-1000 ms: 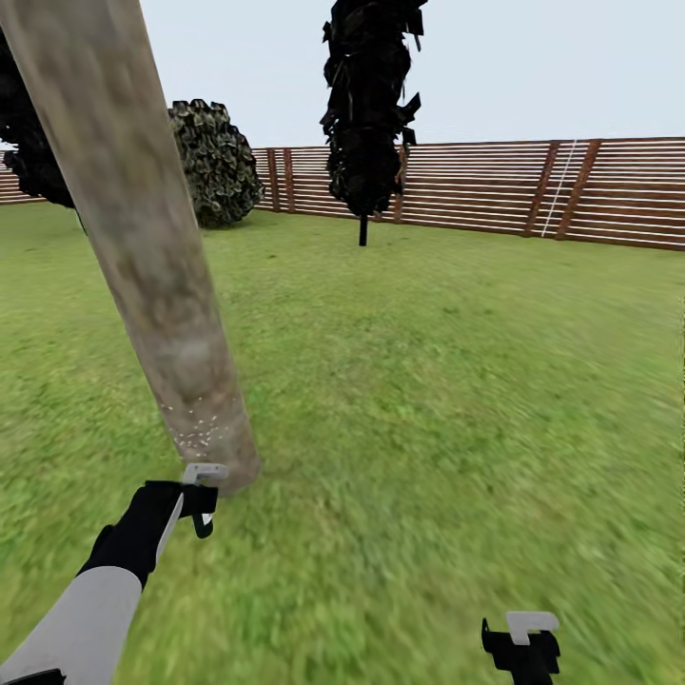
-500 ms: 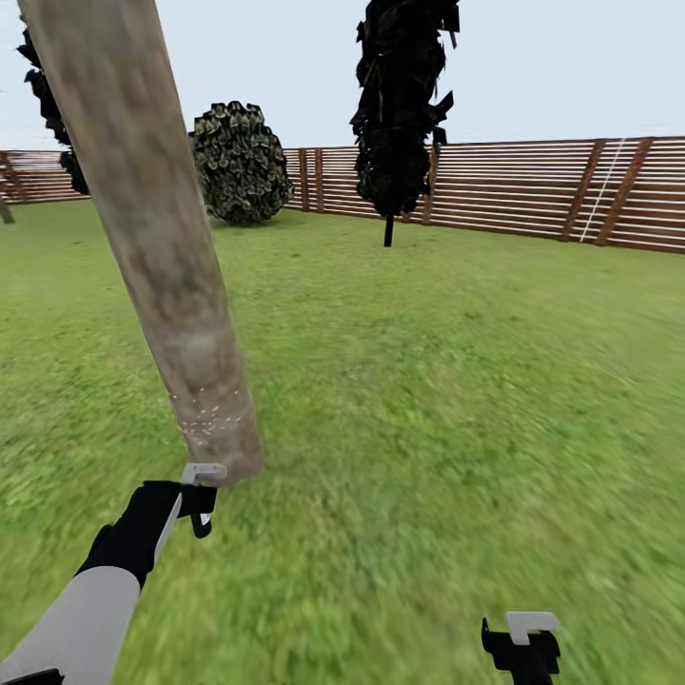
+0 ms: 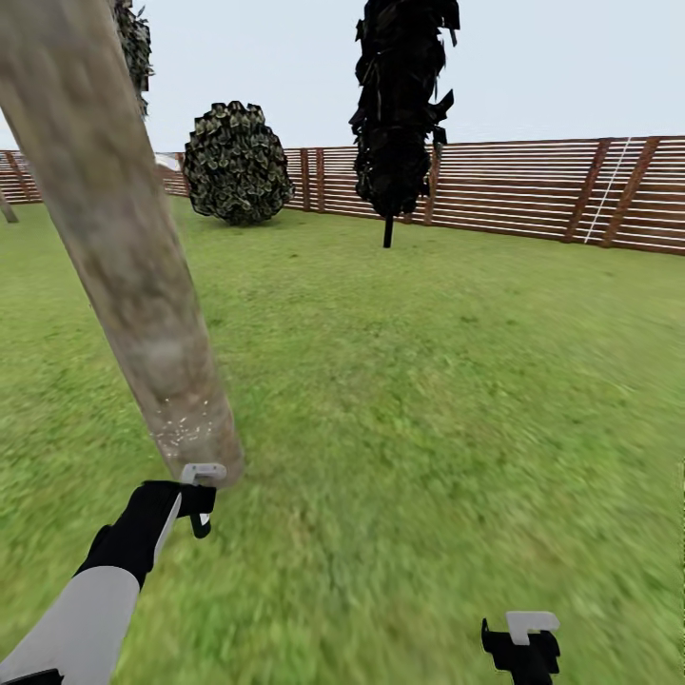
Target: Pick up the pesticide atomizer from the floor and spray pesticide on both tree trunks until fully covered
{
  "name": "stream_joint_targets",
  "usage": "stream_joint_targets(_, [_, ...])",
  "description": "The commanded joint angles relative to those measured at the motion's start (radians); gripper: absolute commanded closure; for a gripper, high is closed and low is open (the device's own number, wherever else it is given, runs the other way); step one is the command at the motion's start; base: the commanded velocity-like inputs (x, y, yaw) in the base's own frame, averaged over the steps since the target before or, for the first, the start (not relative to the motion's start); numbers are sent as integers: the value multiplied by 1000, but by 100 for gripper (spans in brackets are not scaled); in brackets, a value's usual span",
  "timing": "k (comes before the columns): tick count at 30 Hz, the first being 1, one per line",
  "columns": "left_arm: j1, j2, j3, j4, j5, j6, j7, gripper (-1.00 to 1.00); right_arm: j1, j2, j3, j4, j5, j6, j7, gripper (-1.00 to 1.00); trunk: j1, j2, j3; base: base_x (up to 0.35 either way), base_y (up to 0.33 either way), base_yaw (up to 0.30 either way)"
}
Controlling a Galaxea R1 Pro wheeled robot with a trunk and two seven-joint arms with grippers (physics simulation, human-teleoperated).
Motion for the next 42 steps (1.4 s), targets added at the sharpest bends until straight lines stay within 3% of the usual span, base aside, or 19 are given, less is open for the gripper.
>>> stream_joint_targets(1, [-1,-1,3,-3,-11,4,-10,100,-1,0,-7,2,11,-3,-4,-100,0,0,-1,160,-260,15])
stream_joint_targets(18, [-1,-1,7,-7,-8,6,-10,100,-1,0,-7,2,11,-4,-3,-100,0,0,-1,128,-261,242])
stream_joint_targets(23, [-6,-6,47,-9,-4,6,-10,100,-1,0,-7,2,11,-4,-4,-100,0,0,-1,6,-170,277])
stream_joint_targets(26, [-23,-9,48,-8,-8,14,-10,100,-1,0,-8,2,10,-3,-4,-100,0,0,-1,0,-6,277])
stream_joint_targets(28, [-90,-16,48,-2,-11,29,-11,100,-1,0,-8,2,10,-3,-3,-100,0,0,-1,0,-1,276])
stream_joint_targets(32, [-129,-14,47,1,-14,44,-10,100,-1,0,-8,2,10,-3,-4,-100,0,0,-1,0,0,203])
stream_joint_targets(36, [-142,-1,47,-5,-15,49,-8,100,-1,0,-8,2,10,-3,-3,-100,0,0,-1,0,0,25])
stream_joint_targets(42, [-133,-13,43,-9,-13,48,-8,100,-1,-1,-8,2,11,-3,-4,-100,0,0,-1,19,-13,1])
